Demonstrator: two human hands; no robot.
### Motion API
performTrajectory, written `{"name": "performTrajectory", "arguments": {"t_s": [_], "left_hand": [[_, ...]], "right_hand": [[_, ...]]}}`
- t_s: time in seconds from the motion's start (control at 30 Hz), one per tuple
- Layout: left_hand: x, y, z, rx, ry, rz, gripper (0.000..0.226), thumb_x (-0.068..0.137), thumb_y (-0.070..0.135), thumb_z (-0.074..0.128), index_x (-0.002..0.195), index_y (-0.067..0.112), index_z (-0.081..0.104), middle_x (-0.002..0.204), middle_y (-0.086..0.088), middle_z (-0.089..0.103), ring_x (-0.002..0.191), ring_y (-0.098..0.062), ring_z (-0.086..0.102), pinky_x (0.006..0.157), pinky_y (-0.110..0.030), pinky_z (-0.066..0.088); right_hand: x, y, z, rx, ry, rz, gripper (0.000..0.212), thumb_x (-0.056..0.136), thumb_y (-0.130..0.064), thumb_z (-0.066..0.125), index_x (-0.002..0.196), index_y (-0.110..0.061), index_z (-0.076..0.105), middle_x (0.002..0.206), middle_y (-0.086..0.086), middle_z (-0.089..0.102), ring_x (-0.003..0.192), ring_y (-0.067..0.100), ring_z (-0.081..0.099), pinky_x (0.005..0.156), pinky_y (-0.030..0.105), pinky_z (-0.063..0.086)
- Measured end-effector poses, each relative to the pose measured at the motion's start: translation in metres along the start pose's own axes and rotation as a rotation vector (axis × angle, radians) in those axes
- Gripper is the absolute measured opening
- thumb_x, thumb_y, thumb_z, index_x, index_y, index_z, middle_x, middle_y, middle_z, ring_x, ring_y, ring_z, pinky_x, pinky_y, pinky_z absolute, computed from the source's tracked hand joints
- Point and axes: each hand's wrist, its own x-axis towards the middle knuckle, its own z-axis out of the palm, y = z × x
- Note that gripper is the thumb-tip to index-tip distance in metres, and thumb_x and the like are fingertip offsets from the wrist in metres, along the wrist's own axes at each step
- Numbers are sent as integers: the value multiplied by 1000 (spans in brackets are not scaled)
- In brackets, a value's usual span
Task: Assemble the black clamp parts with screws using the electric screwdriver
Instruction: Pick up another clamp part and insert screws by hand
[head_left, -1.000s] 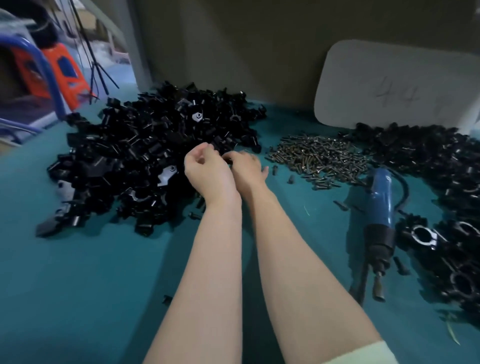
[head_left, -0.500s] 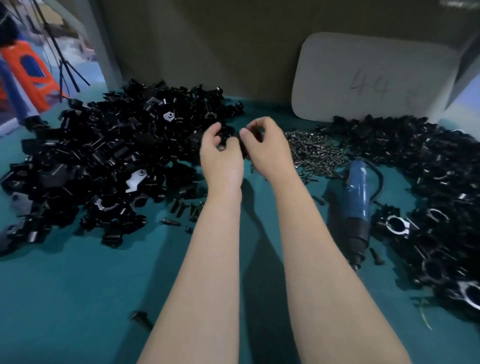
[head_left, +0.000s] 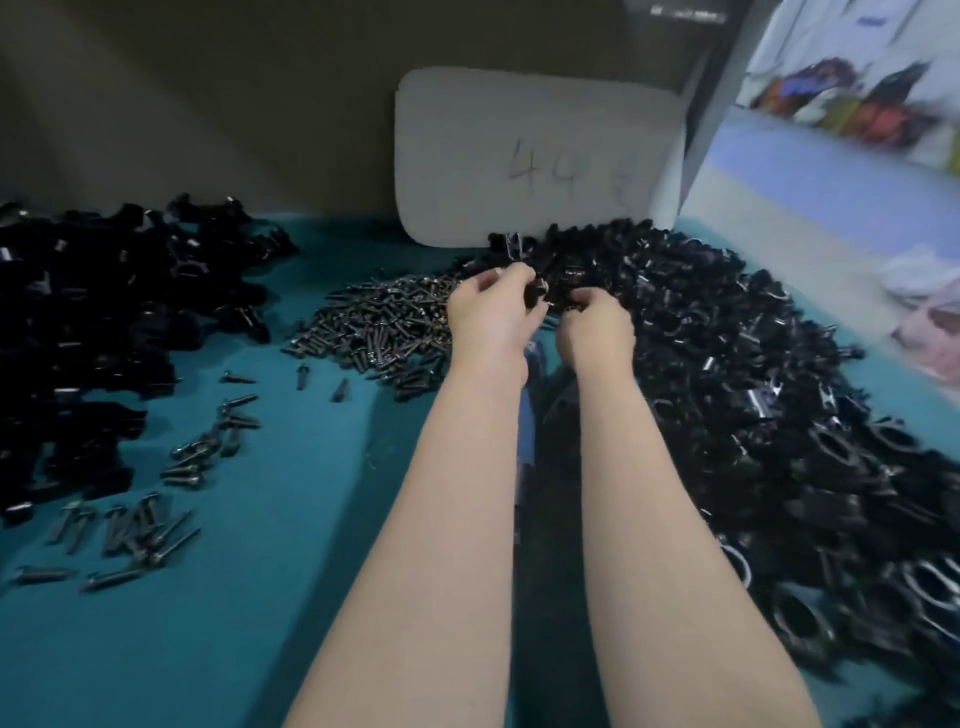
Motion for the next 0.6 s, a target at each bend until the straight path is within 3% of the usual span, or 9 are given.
{"name": "performTrajectory", "arguments": {"t_s": [0.1, 0.17, 0.27, 0.4, 0.53, 0.6], "left_hand": [[12, -5, 14, 3, -4, -42, 20, 93, 4, 60, 112, 3, 56, 95, -11, 61, 89, -20, 58, 82, -29, 51], [20, -5, 18, 30, 12, -44, 20, 93, 7, 61, 113, 8, 58, 86, -3, 59, 81, -13, 55, 76, -24, 48], [28, -6, 19, 8, 18, -44, 27, 94, 9, 60, 120, 4, 56, 92, -4, 58, 81, -13, 55, 78, -23, 50], [31, -6, 15, -96, 19, -55, 37, 93, 5, 60, 128, -4, 51, 112, -15, 56, 91, -20, 57, 88, -26, 52], [25, -2, 9, -62, -5, -66, 30, 94, 8, 60, 122, -1, 55, 102, -10, 58, 80, -18, 59, 78, -24, 54], [20, 1, 4, -38, -7, -75, 18, 95, 12, 59, 112, 5, 58, 98, -6, 59, 81, -17, 61, 76, -24, 54]], "right_hand": [[18, 3, 9, -80, -116, 104, 44, 95, -17, 42, 138, -29, 45, 144, 12, 37, 131, 33, 33, 104, 36, 31], [24, 3, 18, -114, -142, 113, 42, 95, -21, 43, 137, -28, 46, 147, 11, 32, 133, 34, 27, 109, 41, 25], [30, 1, 26, -186, -126, 138, 40, 94, -23, 44, 134, -21, 49, 146, 10, 32, 133, 34, 25, 110, 43, 21], [35, -1, 28, -184, -74, 178, 37, 92, -19, 51, 128, -12, 50, 144, 11, 35, 132, 34, 27, 107, 43, 23], [32, -4, 21, -67, 30, 177, 39, 90, -16, 56, 128, -14, 48, 138, 13, 40, 126, 30, 37, 102, 40, 31], [29, -6, 15, 94, 73, 76, 30, 92, -11, 53, 121, -12, 52, 128, 10, 50, 108, 23, 49, 88, 31, 38]]}}
